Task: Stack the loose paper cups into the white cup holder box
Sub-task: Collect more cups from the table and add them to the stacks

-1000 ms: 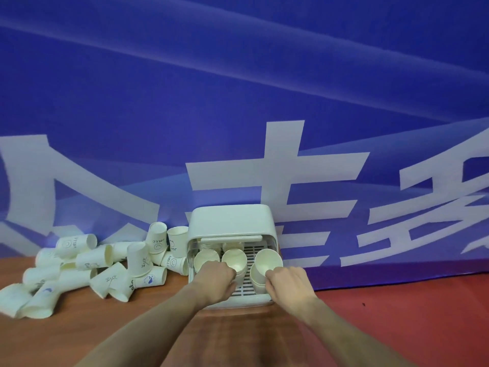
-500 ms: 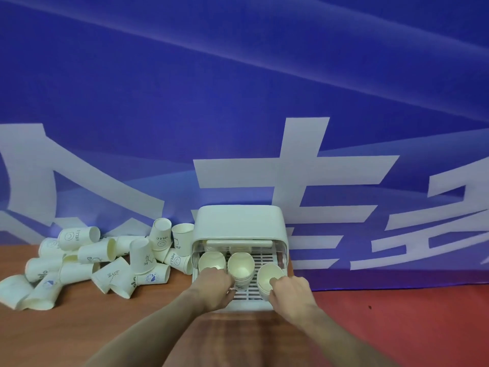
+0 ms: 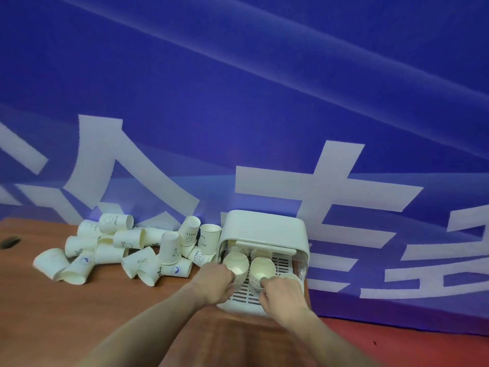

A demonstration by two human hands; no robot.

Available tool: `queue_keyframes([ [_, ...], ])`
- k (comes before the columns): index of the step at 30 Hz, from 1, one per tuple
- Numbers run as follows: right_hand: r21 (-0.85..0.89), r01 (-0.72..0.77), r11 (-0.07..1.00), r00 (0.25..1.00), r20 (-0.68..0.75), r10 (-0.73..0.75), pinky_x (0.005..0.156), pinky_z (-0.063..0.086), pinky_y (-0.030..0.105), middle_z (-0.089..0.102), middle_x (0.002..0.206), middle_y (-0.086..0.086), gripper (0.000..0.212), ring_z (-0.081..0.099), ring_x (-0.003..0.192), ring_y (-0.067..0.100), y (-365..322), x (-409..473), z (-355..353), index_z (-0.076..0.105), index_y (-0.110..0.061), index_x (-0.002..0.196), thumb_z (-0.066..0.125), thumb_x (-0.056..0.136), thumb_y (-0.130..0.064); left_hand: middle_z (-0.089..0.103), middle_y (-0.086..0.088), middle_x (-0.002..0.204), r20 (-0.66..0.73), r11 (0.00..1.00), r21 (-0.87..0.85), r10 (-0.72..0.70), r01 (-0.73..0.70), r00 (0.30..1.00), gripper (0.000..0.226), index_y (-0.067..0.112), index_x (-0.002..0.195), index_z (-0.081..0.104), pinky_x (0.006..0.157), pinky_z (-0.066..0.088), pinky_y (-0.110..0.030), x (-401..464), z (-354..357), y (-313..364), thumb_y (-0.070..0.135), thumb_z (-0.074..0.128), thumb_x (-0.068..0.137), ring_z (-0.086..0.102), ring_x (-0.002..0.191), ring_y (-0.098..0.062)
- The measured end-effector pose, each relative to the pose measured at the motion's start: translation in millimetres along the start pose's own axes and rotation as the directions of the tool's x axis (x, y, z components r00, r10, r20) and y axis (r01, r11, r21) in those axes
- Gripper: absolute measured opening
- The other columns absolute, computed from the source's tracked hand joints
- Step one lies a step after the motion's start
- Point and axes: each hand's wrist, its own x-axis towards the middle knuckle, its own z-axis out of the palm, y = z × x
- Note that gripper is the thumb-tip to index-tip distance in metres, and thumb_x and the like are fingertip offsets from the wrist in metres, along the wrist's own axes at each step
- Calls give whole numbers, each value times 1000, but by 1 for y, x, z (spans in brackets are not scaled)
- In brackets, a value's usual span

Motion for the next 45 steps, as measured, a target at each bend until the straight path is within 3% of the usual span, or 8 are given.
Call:
queue_keyframes([
  [5,-3,82,997,997,-10,-82,64,31,35,67,101,10,24,63,93,37,-54,14,-12,60,-16,101,42,93,-29,67,-13,99,25,993,-11,-119,119,993,31,13,97,65,69,40,-34,-49,0,-43,35,45,93,62,91,-33],
  [8,-8,148,989,989,-8,-148,63,32,36,67,98,11,24,62,91,38,-89,25,-17,60,-14,97,41,92,-28,68,-10,98,36,979,-16,-201,201,979,32,14,98,66,73,48,-35,-79,5,-72,37,45,93,64,90,-31],
  [12,-1,217,976,976,-7,-217,65,38,37,67,94,10,23,62,87,36,-130,44,-17,58,-15,94,40,92,-29,66,-8,99,62,959,2,-284,284,957,31,16,98,64,70,41,-33,-118,8,-107,38,43,94,62,91,-29],
  [18,-5,285,959,958,13,-285,65,36,36,66,96,8,24,63,89,33,-194,81,-17,60,-15,97,39,93,-28,47,0,70,106,910,-24,-409,413,906,31,18,67,45,64,43,-36,-177,17,-170,35,42,92,58,76,-28],
  [21,-12,316,949,949,31,-315,67,39,37,65,94,8,24,62,88,33,-226,100,-15,59,-16,96,39,92,-28,57,-3,76,112,885,-21,-460,465,881,30,17,71,52,60,40,-34,-200,26,-204,35,42,92,57,72,-26],
  [27,-17,308,951,948,85,-306,66,37,35,65,95,5,25,61,87,30,-278,143,-12,61,-17,100,40,93,-29,67,-4,97,138,828,-35,-550,559,824,28,18,93,66,66,43,-31,-228,49,-267,35,43,92,63,88,-26],
  [35,16,212,977,971,108,-212,68,40,32,67,98,-1,27,62,91,24,-310,208,4,64,-22,102,43,93,-35,66,-2,102,132,748,-98,-644,656,754,29,21,100,67,74,48,-32,-237,77,-357,37,44,91,63,92,-24],
  [45,239,-224,945,968,166,188,71,48,29,66,92,-6,26,62,89,17,-317,272,27,63,-26,102,53,92,-48,64,-3,116,192,589,-185,-764,787,616,31,22,119,62,83,48,-32,-215,95,-440,37,50,95,60,107,-26],
])
